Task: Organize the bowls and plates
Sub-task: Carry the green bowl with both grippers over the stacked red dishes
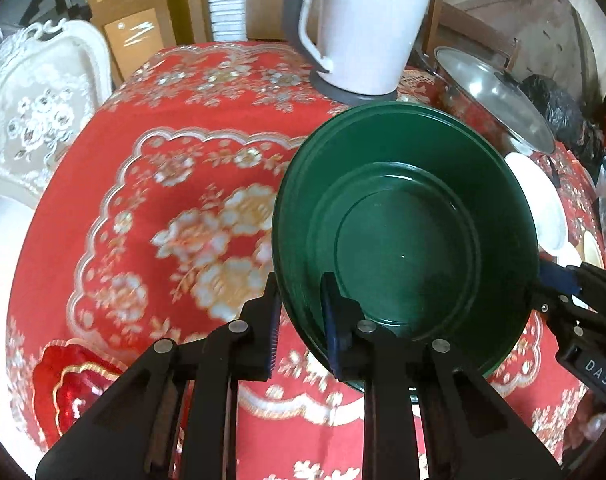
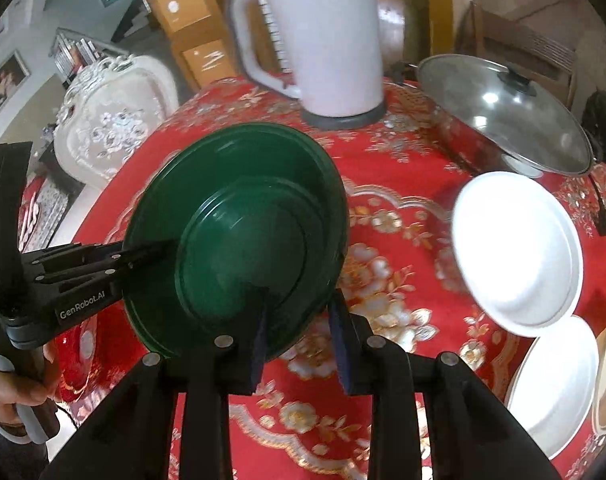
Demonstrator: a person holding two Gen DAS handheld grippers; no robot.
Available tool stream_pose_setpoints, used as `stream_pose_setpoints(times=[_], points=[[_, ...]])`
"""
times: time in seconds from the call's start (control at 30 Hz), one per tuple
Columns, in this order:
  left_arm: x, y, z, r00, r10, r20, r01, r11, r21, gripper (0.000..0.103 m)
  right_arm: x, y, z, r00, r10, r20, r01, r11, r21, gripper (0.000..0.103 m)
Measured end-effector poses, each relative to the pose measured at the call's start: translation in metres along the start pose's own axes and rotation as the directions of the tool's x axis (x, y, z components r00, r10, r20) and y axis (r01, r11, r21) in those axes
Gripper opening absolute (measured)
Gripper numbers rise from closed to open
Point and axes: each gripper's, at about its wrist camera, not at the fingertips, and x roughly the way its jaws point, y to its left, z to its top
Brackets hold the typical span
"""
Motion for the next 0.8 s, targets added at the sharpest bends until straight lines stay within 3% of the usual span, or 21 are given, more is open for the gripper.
stream_pose_setpoints(times=[0.8], points=[[-0.091,0.12,-0.094,0.997,0.054,0.046,-0.046,0.985,-0.167,0.019,-0.02,0.138,-0.022,0.996,0.081,-0.027,-0.086,0.953,-0.291,0.028]])
